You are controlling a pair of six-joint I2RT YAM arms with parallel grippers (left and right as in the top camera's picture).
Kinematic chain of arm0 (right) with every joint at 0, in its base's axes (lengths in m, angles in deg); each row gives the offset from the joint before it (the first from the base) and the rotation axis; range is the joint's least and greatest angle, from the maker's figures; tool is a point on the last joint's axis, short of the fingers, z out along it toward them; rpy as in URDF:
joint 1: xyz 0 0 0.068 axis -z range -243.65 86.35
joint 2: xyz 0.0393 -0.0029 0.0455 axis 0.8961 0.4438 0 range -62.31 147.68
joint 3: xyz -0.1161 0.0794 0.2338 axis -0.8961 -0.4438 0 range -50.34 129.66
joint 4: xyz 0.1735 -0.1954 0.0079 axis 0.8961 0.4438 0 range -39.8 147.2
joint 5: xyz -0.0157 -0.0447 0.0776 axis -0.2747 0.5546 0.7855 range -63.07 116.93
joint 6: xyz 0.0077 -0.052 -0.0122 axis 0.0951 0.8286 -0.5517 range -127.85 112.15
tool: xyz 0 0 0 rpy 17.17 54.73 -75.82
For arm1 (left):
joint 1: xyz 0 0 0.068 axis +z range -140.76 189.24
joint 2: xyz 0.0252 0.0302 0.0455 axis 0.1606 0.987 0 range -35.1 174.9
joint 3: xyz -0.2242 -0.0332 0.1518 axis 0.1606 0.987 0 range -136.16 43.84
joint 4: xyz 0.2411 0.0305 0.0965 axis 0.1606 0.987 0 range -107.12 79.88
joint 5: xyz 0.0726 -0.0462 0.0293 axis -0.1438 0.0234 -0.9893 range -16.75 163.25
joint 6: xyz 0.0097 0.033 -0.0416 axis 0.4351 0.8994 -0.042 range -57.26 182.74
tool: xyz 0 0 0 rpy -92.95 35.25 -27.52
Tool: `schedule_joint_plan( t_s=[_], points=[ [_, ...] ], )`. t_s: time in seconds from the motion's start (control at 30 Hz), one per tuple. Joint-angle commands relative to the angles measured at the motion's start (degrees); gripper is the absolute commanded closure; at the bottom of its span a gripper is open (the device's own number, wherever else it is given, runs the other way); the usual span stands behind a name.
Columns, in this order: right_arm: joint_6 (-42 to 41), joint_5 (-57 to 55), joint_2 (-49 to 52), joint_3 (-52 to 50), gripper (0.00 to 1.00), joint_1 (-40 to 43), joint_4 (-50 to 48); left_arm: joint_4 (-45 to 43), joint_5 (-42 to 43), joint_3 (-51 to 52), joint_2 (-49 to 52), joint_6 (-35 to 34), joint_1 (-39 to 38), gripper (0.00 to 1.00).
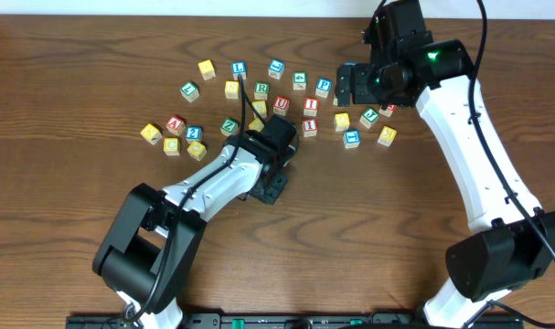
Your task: Spell out NEURIPS
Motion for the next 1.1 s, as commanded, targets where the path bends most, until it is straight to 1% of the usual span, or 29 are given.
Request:
schedule_joint_plan(
  t_s=[0.0, 0.13, 0.2, 0.33, 0.43, 0.53, 0.67, 0.8, 0.9, 1.07],
  points=[
    [0.74, 0.17, -0.76, 0.98, 0.01, -0.7, 0.04, 0.02, -1.4, 0.02, 0.11, 0.13, 0.04, 0.67],
    [0.74, 0.17, -0.76, 0.98, 0.01, -0.7, 0.04, -0.31, -1.38, -0.24, 0.09, -1.38, 0.04, 0.67],
    [0.74, 0.17, -0.76, 0.98, 0.01, -0.7, 0.04, -0.31, -1.33, -1.51, 0.09, -3.41, 0.04, 0.67],
    [0.74, 0.17, -0.76, 0.98, 0.01, -0.7, 0.04, -0.92, 1.7, -4.92, 0.09, -11.52, 0.02, 0.67],
    [0.74, 0.17, -0.76, 0.98, 0.01, -0.7, 0.04, -3.1, 2.73, -5.07, 0.2, -18.1, 0.02, 0.67],
    [0.74, 0.17, -0.76, 0.98, 0.01, -0.7, 0.04, -3.32, 2.03, -5.05, 0.92, -19.17, 0.04, 0.67],
    [0.74, 0.17, -0.76, 0.98, 0.01, -0.7, 0.04, -2.95, -2.05, -4.37, 1.97, -24.11, 0.02, 0.67],
    [0.74, 0.17, -0.76, 0.98, 0.01, -0.7, 0.04, -3.02, -2.97, -4.31, 2.25, -25.62, 0.04, 0.67],
    [0.74, 0.17, -0.76, 0.98, 0.01, -0.7, 0.04, -2.95, -5.09, -4.31, 2.27, -28.24, 0.04, 0.67],
    [0.76, 0.17, -0.76, 0.98, 0.01, -0.7, 0.04, -2.91, -5.68, -4.31, 2.29, -29.16, 0.04, 0.67]
  ],
)
